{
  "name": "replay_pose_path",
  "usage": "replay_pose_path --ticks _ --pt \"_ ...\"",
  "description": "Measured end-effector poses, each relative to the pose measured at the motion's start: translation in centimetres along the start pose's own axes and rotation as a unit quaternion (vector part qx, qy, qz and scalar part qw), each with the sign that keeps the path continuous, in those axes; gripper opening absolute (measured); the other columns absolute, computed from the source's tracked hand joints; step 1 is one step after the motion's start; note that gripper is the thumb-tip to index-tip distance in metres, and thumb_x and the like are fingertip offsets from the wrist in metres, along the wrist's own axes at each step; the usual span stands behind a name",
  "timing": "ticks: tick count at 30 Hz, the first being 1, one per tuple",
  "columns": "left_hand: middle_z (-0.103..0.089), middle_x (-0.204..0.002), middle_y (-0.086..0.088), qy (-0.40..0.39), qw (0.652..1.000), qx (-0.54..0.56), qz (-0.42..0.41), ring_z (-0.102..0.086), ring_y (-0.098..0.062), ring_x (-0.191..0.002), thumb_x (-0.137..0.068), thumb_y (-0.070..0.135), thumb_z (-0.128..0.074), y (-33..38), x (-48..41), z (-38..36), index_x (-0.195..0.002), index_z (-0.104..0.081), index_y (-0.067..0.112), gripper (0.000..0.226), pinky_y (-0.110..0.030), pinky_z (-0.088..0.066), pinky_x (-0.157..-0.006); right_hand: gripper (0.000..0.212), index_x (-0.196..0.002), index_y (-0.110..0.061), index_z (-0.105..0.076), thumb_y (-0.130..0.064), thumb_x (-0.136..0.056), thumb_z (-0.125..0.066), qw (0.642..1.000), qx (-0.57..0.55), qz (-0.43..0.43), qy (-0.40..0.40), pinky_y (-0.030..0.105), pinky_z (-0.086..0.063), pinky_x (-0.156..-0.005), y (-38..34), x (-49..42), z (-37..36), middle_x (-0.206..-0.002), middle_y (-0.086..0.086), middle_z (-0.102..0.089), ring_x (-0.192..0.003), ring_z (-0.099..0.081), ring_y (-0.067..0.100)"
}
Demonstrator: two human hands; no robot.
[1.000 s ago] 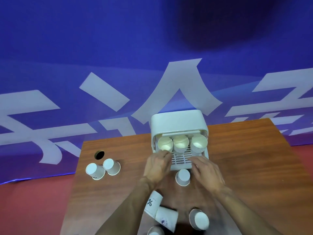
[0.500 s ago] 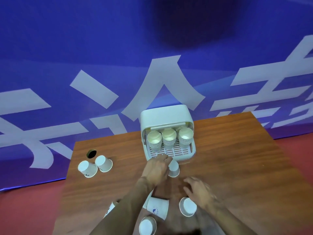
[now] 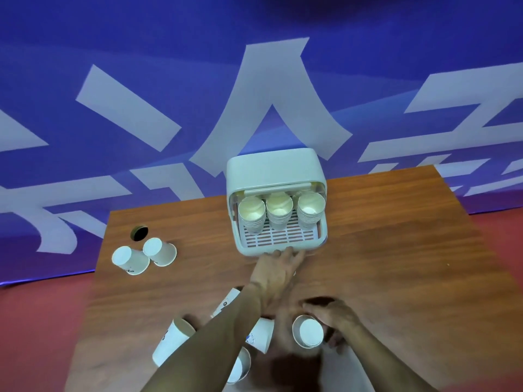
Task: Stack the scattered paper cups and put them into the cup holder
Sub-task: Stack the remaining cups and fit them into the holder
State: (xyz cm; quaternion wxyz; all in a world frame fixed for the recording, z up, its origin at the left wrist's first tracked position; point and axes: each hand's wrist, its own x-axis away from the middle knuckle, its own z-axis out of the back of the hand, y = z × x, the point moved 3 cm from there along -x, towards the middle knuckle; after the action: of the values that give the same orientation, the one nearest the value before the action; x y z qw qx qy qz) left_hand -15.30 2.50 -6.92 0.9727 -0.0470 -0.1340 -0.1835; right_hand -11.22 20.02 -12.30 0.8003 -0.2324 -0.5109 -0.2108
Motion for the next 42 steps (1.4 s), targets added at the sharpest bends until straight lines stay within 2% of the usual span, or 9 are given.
replay_pose_path --ticks 4,11,17,24,29,32,34,38,42 --pt "-0.043 -0.131 -0.006 -0.023 0.999 -0.025 0.014 -0.050 -0.026 -0.104 -0.086 0.026 -0.063 0.4 -0.2 -0.9 -0.140 -0.026 0.017 0.067 -0.039 -0.041 -0.070 0.062 -0.091 -0.004 -0.068 -0.061 -0.068 -0.078 0.997 -0.046 -0.043 -0.041 0.049 -0.061 -0.060 0.0 -0.7 -1.0 -0.065 0.017 -0.069 -0.056 -0.070 0.035" --pt "-0.030 -0.137 -0.013 -0.026 0.996 -0.090 -0.009 -0.035 -0.031 -0.121 -0.089 0.018 -0.057 -0.4 -0.8 -1.5 -0.149 -0.017 0.011 0.072 -0.042 -0.041 -0.088 0.042 -0.102 -0.015 -0.067 -0.041 -0.072 -0.079 0.989 -0.125 -0.038 -0.064 0.039 -0.061 -0.053 -0.2 -0.4 -2.0 -0.102 0.011 -0.068 -0.073 -0.073 0.029" --pt "-0.044 -0.128 -0.010 -0.026 0.998 -0.058 -0.011 -0.044 -0.028 -0.113 -0.099 0.015 -0.048 -1.0 -0.5 -2.3 -0.124 -0.039 0.014 0.026 -0.040 -0.042 -0.080 0.035 -0.100 -0.029 -0.066 -0.048 -0.071 -0.064 0.977 -0.197 0.076 -0.002 0.039 -0.059 -0.051 -0.9 -0.7 0.0 -0.102 0.006 -0.068 -0.079 -0.072 0.028" --pt "-0.048 -0.122 -0.010 -0.077 0.996 -0.035 0.016 -0.047 -0.027 -0.112 -0.090 0.014 -0.058 -1.3 0.1 -3.5 -0.125 -0.037 0.011 0.041 -0.035 -0.048 -0.078 0.038 -0.087 -0.028 -0.053 -0.060 -0.076 -0.067 0.961 -0.071 0.213 0.163 0.034 -0.055 -0.057 -1.0 -1.0 2.1 -0.081 -0.010 -0.068 -0.073 -0.066 0.010" --pt "-0.045 -0.116 -0.002 0.001 0.957 0.236 0.169 -0.047 -0.023 -0.107 -0.079 0.034 -0.066 -2.2 -0.1 -3.7 -0.118 -0.041 0.015 0.050 -0.033 -0.047 -0.082 0.030 -0.095 -0.029 -0.059 -0.056 -0.096 -0.047 0.865 0.173 0.301 0.362 0.030 -0.037 -0.061 -1.0 -0.2 2.5 -0.092 -0.007 -0.071 -0.080 -0.069 0.021" --pt "-0.042 -0.112 0.002 0.063 0.877 0.420 0.226 -0.051 -0.021 -0.101 -0.076 0.036 -0.071 -1.7 0.3 -4.6 -0.112 -0.043 0.019 0.049 -0.029 -0.043 -0.079 0.028 -0.099 -0.029 -0.064 -0.050 -0.097 -0.047 0.847 0.216 0.328 0.358 0.031 -0.043 -0.064 -0.8 -0.4 1.9 -0.099 -0.008 -0.070 -0.085 -0.069 0.020" --pt "-0.037 -0.130 0.003 0.043 0.849 0.488 0.200 -0.050 -0.021 -0.116 -0.078 0.030 -0.070 -0.8 0.6 -5.7 -0.131 -0.041 0.026 0.061 -0.032 -0.045 -0.093 0.027 -0.102 -0.030 -0.064 -0.049 -0.097 -0.046 0.849 0.224 0.341 0.337 0.031 -0.045 -0.067 -0.7 -0.9 1.6 -0.101 -0.008 -0.068 -0.089 -0.068 0.019" --pt "-0.012 -0.156 0.003 -0.105 0.947 0.291 0.081 -0.051 -0.025 -0.123 -0.090 0.041 -0.057 0.1 0.9 -7.1 -0.154 -0.001 0.041 0.086 -0.040 -0.050 -0.094 0.023 -0.104 -0.034 -0.065 -0.048 -0.093 -0.051 0.843 0.235 0.376 0.305 0.029 -0.044 -0.070 -0.5 -1.9 1.3 -0.103 -0.011 -0.067 -0.095 -0.065 0.017" --pt "-0.024 -0.152 -0.004 -0.108 0.989 0.098 0.014 -0.061 -0.030 -0.106 -0.095 0.051 -0.045 0.6 0.2 -5.5 -0.145 -0.029 0.029 0.056 -0.037 -0.048 -0.076 0.019 -0.096 -0.033 -0.065 -0.048 -0.088 -0.056 0.819 0.254 0.386 0.341 0.028 -0.044 -0.062 -0.2 -1.9 1.4 -0.094 -0.012 -0.069 -0.085 -0.067 0.015"
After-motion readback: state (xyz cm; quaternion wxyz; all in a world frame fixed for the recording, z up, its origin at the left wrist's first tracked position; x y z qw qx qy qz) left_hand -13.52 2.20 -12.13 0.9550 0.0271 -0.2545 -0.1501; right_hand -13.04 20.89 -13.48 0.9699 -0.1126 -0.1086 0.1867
